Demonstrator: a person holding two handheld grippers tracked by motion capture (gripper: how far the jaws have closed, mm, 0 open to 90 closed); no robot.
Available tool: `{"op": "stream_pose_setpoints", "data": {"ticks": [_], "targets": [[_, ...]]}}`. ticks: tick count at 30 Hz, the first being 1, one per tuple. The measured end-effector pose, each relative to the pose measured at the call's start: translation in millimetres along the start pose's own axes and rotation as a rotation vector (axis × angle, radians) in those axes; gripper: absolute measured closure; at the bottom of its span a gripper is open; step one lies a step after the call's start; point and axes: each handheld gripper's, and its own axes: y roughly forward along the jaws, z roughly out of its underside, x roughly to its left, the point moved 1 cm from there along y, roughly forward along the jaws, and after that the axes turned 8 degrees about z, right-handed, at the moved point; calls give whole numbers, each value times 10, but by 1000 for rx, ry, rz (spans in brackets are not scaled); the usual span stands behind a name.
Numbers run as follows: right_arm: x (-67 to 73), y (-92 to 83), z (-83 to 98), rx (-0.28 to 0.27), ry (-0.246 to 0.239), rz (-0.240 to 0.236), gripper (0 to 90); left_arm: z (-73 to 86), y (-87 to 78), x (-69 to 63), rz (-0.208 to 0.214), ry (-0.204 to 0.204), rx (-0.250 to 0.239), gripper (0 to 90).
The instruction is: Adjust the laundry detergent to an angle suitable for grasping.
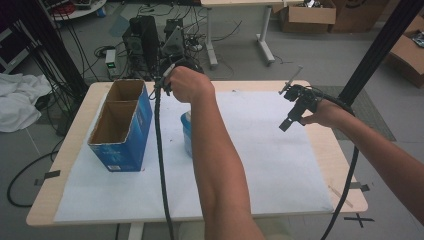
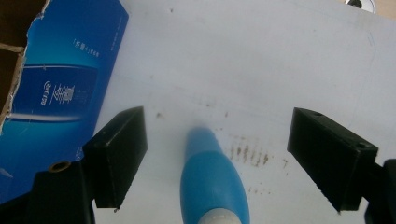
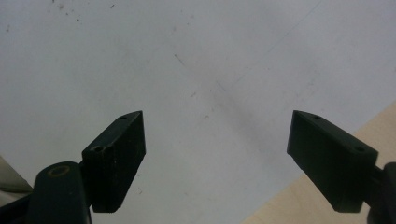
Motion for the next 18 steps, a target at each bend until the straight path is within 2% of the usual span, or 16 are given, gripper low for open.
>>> {"op": "stream_pose_setpoints", "data": {"ticks": [9, 18], "targets": [[54, -18, -7, -2, -15, 3, 193, 113, -153, 30, -17, -15, -16, 203], [112, -34, -9, -10, -35, 7, 194, 222, -223, 36, -38, -18, -22, 204]]}}
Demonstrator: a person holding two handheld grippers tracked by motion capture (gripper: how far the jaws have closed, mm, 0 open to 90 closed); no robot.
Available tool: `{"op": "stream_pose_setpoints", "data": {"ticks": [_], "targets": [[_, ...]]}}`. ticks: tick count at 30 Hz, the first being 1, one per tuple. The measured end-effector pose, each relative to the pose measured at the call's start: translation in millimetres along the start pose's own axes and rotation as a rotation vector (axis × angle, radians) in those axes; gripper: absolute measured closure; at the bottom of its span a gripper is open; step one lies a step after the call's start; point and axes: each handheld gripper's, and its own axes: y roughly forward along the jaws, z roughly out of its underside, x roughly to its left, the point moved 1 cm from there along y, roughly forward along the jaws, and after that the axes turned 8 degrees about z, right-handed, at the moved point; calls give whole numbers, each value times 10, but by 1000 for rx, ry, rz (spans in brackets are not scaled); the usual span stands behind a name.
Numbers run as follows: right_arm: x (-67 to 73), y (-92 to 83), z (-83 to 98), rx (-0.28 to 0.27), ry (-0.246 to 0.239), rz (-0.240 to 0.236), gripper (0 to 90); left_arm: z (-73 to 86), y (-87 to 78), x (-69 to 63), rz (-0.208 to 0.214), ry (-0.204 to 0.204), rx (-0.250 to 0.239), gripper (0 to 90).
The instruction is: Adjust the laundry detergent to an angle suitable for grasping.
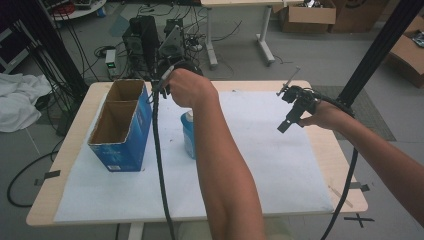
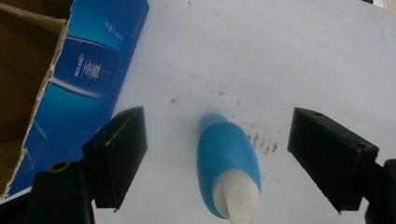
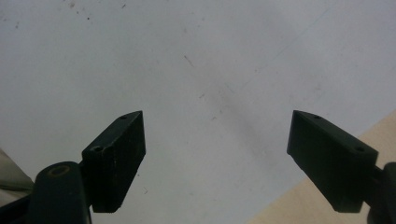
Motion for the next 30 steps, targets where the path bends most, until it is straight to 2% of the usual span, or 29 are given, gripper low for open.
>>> {"op": "stream_pose_setpoints", "data": {"ticks": [3, 11, 17, 20, 30], "targets": [[13, -5, 2, 7, 10, -2, 193, 31, -25, -9, -2, -1, -3, 204], [54, 15, 1, -1, -1, -7, 194, 126, -92, -66, 1, 8, -9, 202], [73, 1, -3, -12, -10, -10, 194, 219, -138, -52, 6, -14, -17, 198], [87, -8, -2, -19, -16, -12, 194, 269, -116, -32, 5, -31, -15, 195], [124, -36, 5, -30, -26, -12, 193, 392, 1, -16, 16, -42, 1, 196]]}}
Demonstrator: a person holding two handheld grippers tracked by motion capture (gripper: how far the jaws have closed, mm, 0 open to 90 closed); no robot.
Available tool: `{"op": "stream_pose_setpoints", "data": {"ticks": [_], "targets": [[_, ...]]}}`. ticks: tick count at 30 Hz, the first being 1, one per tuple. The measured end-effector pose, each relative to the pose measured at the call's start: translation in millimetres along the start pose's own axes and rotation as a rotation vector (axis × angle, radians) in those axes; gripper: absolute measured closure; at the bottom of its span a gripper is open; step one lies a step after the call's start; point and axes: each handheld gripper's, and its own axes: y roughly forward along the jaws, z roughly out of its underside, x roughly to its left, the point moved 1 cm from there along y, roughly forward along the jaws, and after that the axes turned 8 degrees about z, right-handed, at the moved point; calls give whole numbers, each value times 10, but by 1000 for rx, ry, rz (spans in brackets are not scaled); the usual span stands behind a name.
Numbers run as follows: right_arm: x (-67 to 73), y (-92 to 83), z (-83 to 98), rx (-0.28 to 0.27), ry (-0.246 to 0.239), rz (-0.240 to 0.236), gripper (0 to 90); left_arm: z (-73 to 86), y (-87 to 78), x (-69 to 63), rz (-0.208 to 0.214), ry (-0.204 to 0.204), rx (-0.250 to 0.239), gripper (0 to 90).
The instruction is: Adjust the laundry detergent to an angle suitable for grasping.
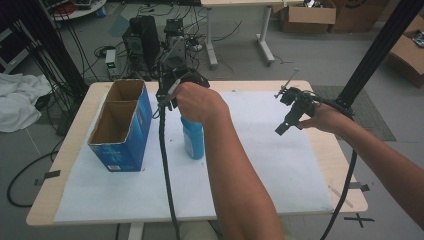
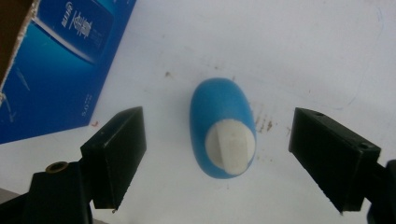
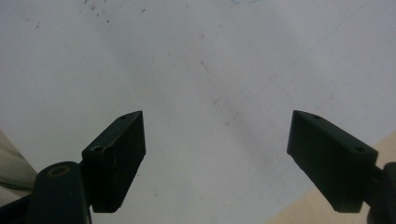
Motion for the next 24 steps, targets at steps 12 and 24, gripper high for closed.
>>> {"op": "stream_pose_setpoints", "data": {"ticks": [12, 24], "targets": [[51, -8, -28, 0, -4, -9, 194, 70, 145, -3, 3, -18, 22, 194], [29, 5, -29, -2, -6, -8, 194, 90, 306, -5, 4, -43, 35, 188]]}}
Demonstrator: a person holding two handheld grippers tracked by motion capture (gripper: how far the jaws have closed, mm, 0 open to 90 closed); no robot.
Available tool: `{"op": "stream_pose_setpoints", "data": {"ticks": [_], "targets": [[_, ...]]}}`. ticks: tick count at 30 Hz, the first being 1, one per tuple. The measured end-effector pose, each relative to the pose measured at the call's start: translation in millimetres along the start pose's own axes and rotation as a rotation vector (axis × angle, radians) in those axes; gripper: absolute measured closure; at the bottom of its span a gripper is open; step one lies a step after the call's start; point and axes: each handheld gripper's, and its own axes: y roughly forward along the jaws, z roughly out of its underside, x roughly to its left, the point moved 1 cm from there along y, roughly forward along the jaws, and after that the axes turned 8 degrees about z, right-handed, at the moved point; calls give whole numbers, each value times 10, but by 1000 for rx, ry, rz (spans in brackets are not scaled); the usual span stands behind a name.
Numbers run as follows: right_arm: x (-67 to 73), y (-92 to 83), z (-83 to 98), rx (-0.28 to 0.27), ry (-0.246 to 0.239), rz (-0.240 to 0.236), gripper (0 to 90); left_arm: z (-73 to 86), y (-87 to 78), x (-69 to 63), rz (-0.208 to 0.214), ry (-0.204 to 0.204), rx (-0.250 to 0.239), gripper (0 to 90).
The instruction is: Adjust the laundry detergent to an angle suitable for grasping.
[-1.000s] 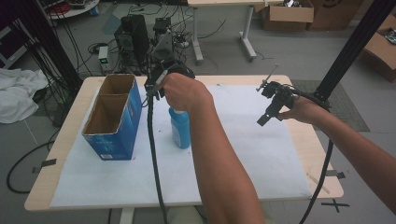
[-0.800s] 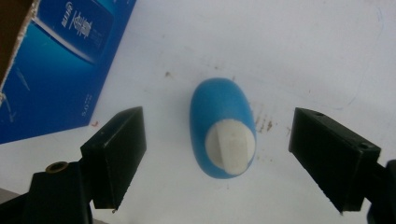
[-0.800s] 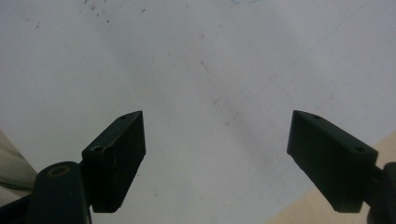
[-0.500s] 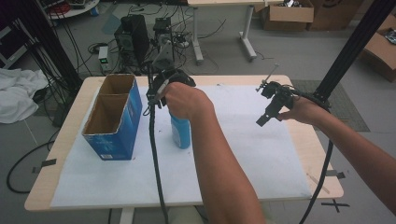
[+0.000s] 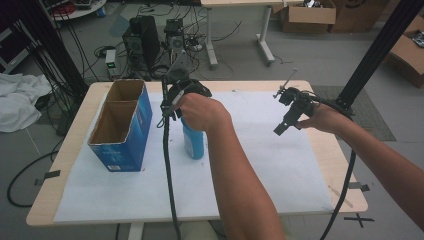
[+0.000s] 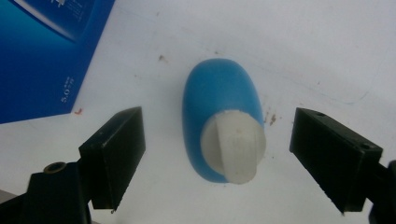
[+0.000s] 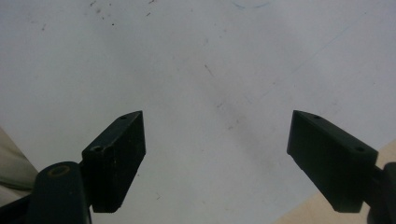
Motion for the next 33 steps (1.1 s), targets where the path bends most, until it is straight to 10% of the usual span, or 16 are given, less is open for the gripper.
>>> {"op": "stream_pose_setpoints", "data": {"ticks": [33], "targets": [[-36, 80, 4, 15, 14, -17, 194, 61, 553, 52, -4, -12, 59, 189]]}}
